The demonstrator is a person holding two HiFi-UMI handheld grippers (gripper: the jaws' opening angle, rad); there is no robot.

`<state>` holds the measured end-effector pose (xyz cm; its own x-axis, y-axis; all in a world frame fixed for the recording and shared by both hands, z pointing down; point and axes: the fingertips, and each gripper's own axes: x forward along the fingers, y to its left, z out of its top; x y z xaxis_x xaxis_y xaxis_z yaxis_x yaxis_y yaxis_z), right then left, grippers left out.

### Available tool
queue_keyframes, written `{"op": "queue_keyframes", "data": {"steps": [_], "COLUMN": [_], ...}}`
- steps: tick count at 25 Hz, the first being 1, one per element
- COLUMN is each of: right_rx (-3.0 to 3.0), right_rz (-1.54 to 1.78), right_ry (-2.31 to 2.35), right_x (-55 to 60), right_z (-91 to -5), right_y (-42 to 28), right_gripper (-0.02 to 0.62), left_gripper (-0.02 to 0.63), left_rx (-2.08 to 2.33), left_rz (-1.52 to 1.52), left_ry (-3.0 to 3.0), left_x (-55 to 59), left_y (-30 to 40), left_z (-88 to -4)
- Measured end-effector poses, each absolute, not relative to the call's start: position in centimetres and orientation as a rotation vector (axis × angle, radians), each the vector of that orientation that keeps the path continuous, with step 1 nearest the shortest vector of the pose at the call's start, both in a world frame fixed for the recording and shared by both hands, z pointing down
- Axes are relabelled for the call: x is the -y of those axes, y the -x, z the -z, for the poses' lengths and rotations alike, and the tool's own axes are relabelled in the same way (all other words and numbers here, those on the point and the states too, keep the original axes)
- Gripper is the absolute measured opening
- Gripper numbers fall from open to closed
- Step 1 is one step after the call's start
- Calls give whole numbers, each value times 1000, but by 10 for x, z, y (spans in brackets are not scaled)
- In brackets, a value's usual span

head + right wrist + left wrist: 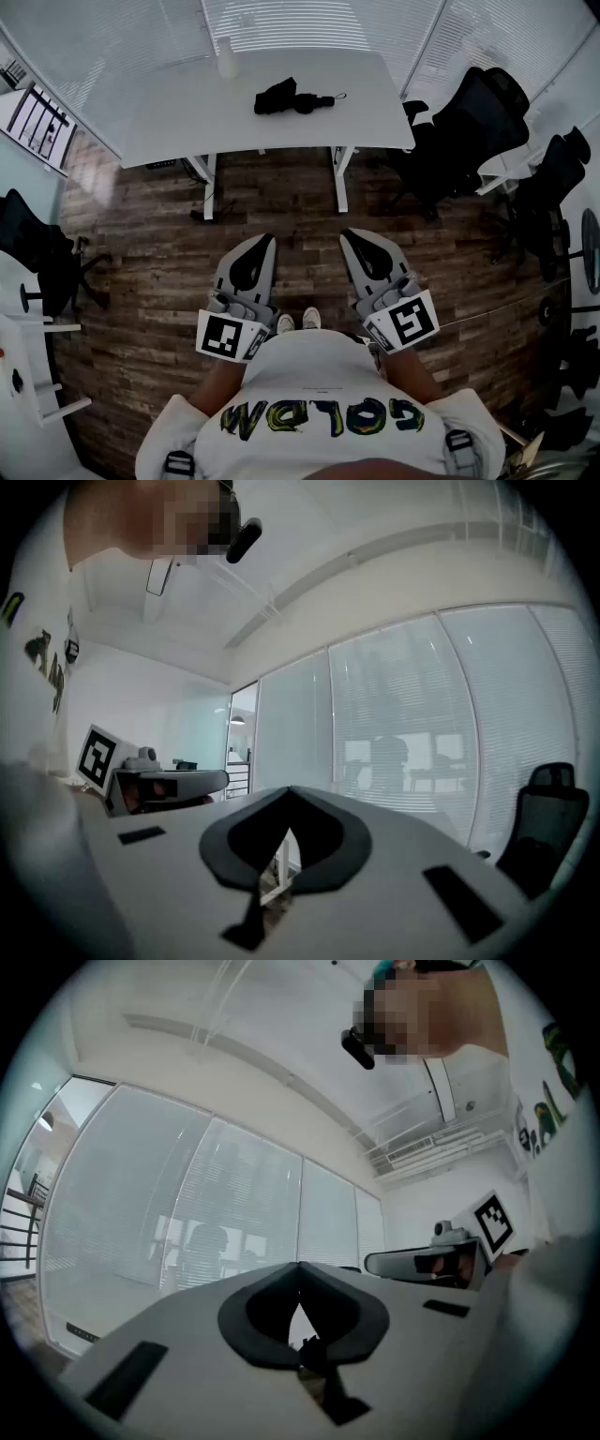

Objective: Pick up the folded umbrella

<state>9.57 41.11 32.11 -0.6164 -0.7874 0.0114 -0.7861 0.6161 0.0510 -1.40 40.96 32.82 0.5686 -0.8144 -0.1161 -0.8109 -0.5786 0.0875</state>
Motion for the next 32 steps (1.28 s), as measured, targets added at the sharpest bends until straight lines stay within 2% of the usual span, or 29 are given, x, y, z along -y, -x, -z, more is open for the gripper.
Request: {"op": "queue_keyframes", "data": {"steps": [8,19,32], "right_rx": [2786,2798,2802], "right_rz": [120,19,20], "right_ry": [-1374,-1343,-1314], "right_x": [-410,-384,-295], "right_z": [-325,-338,-339], "right_y": [-125,-148,-107], "right_gripper": [9,11,11], "left_gripper": [9,9,11], "left_rx": [1458,1475,1457], "left_rz": [217,213,232], "left_ry": [-2780,-2734,-2734], "left_x": [-406,-385,-294], "left_y": [-16,-35,-2], "left_z": [-332,-345,-344]}}
